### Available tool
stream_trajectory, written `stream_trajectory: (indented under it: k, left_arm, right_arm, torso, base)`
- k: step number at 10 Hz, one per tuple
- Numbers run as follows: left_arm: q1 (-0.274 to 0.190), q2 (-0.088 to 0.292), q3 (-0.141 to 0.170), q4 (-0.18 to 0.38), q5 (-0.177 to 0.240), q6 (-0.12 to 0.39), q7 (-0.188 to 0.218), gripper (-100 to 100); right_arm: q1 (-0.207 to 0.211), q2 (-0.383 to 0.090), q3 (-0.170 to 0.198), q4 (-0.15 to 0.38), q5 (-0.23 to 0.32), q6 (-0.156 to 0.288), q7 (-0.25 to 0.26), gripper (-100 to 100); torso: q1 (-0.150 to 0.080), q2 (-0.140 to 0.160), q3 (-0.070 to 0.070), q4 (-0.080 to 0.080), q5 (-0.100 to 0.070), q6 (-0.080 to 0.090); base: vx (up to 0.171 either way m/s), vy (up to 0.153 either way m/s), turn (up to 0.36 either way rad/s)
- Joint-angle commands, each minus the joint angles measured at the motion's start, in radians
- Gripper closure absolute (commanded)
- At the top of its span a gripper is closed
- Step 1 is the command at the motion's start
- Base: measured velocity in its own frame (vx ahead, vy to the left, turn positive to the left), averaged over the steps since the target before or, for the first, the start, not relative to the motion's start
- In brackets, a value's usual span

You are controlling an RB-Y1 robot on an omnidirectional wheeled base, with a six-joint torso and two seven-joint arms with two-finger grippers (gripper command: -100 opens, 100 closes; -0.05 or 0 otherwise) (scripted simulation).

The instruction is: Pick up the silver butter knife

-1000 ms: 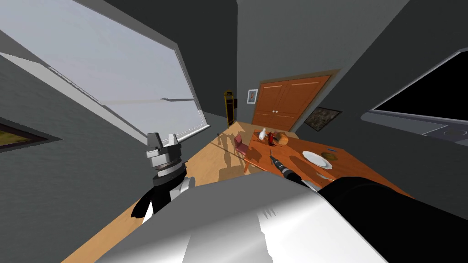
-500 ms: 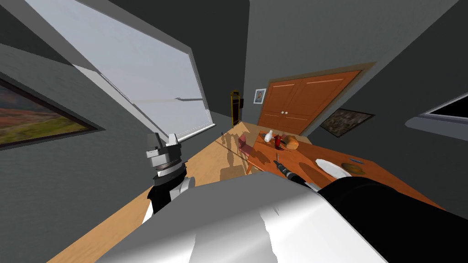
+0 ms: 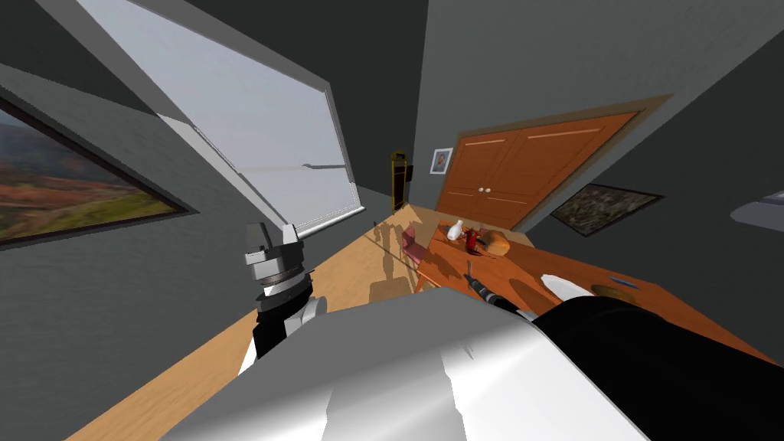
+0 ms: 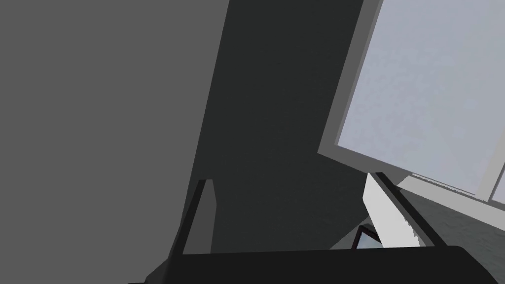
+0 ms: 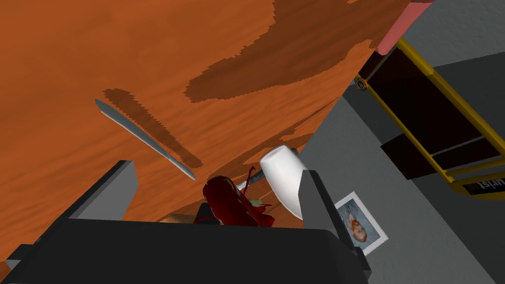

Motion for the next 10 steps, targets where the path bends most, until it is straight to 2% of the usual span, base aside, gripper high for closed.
stream_trajectory:
  k: [1, 2, 3, 4, 5, 7, 8, 9, 10]
  left_arm:
    - [0.000, 0.000, 0.000, 0.000, 0.000, 0.000, 0.000, 0]
    - [0.000, 0.000, 0.000, 0.000, 0.000, 0.000, 0.000, 0]
    - [0.000, 0.000, 0.000, 0.000, 0.000, 0.000, 0.000, 0]
    - [0.000, 0.000, 0.000, 0.000, 0.000, 0.000, 0.000, 0]
    - [0.000, 0.000, 0.000, 0.000, 0.000, 0.000, 0.000, 0]
    - [0.000, 0.000, 0.000, 0.000, 0.000, 0.000, 0.000, 0]
    - [0.000, 0.000, 0.000, 0.000, 0.000, 0.000, 0.000, 0]
    - [0.000, 0.000, 0.000, 0.000, 0.000, 0.000, 0.000, 0]
    - [0.000, 0.000, 0.000, 0.000, 0.000, 0.000, 0.000, 0]
  right_arm:
    - [-0.012, -0.016, 0.017, 0.050, 0.004, 0.012, -0.008, -100]
    - [-0.012, -0.016, 0.017, 0.072, 0.004, 0.012, -0.008, -100]
    - [-0.012, -0.016, 0.017, 0.072, 0.004, 0.012, -0.008, -100]
    - [-0.025, -0.030, 0.033, 0.110, 0.008, 0.025, -0.016, -100]
    - [-0.025, -0.030, 0.033, 0.133, 0.008, 0.025, -0.016, -100]
    - [-0.051, -0.051, 0.066, 0.226, 0.018, 0.049, -0.031, -100]
    - [-0.051, -0.051, 0.066, 0.249, 0.018, 0.049, -0.031, -100]
    - [-0.065, -0.060, 0.082, 0.303, 0.023, 0.060, -0.038, -100]
    - [-0.078, -0.067, 0.097, 0.334, 0.028, 0.071, -0.045, -100]
  torso:
    - [0.000, 0.000, 0.000, 0.000, 0.000, 0.000]
    - [0.000, 0.000, 0.000, 0.000, 0.000, -0.002]
    - [0.000, 0.000, 0.000, 0.000, 0.000, 0.000]
    - [0.000, 0.000, 0.000, 0.000, 0.000, 0.000]
    - [0.000, 0.000, 0.000, 0.000, 0.000, -0.001]
    - [-0.001, -0.001, 0.000, 0.000, 0.000, -0.001]
    - [-0.001, -0.002, -0.001, 0.000, 0.000, -0.001]
    - [-0.001, -0.001, -0.001, 0.000, 0.000, 0.000]
    - [-0.001, -0.001, -0.001, 0.000, 0.000, -0.001]
  base:
    - [0.007, 0.005, 0.271]
    - [0.011, -0.008, 0.140]
    - [0.005, -0.006, -0.049]
    - [0.007, 0.003, 0.225]
    - [0.010, -0.007, 0.145]
    - [0.017, -0.013, 0.266]
    - [0.025, -0.020, 0.120]
    - [0.021, -0.017, 0.198]
    - [0.025, -0.028, 0.286]
